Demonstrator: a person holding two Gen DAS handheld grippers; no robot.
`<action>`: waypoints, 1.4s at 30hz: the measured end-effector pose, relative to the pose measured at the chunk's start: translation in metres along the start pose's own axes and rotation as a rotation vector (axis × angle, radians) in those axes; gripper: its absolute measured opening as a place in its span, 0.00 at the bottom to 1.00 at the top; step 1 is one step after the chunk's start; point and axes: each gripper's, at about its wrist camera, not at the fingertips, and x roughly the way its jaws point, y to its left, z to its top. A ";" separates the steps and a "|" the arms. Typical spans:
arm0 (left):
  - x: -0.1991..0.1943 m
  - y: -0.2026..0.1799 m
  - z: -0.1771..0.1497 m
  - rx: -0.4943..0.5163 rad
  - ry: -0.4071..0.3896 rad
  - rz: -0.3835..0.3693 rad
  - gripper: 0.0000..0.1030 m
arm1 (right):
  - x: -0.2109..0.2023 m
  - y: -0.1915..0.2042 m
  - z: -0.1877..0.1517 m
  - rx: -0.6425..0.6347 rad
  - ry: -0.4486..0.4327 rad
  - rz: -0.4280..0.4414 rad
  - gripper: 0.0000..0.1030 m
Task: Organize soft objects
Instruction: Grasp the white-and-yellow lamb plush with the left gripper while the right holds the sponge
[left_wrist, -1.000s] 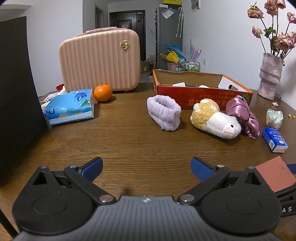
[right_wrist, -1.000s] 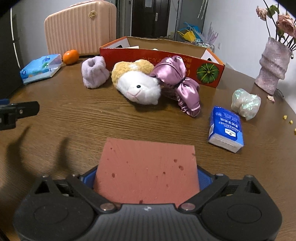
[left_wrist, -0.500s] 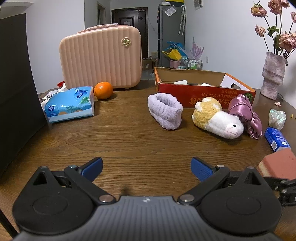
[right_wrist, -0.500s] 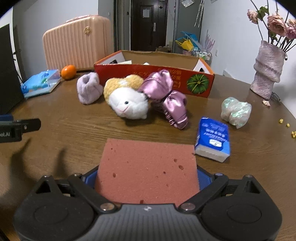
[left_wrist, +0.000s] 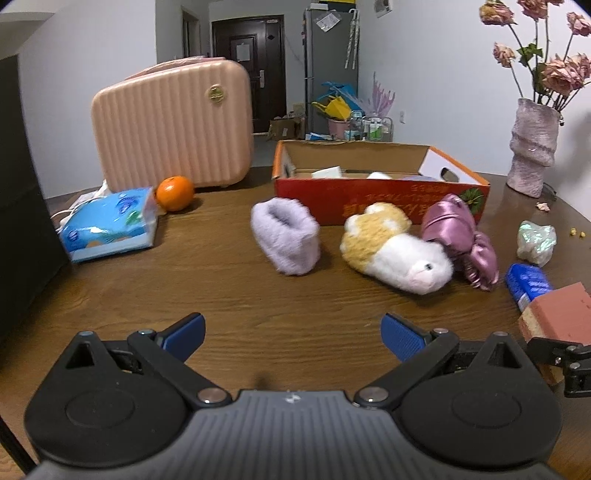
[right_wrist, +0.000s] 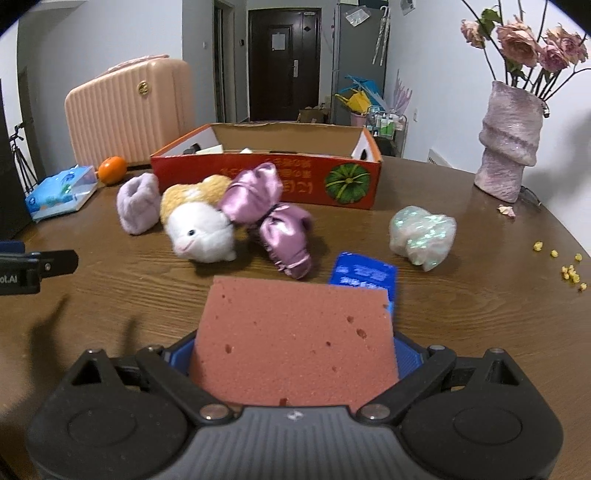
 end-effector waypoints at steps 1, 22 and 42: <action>0.001 -0.006 0.002 0.003 0.000 -0.005 1.00 | 0.000 -0.004 0.000 0.003 -0.003 0.000 0.95; 0.049 -0.074 0.034 -0.022 0.027 -0.001 1.00 | 0.019 -0.060 0.027 0.017 -0.090 -0.037 0.95; 0.114 -0.112 0.041 0.005 0.034 0.095 0.82 | 0.040 -0.076 0.032 0.074 -0.132 -0.041 0.95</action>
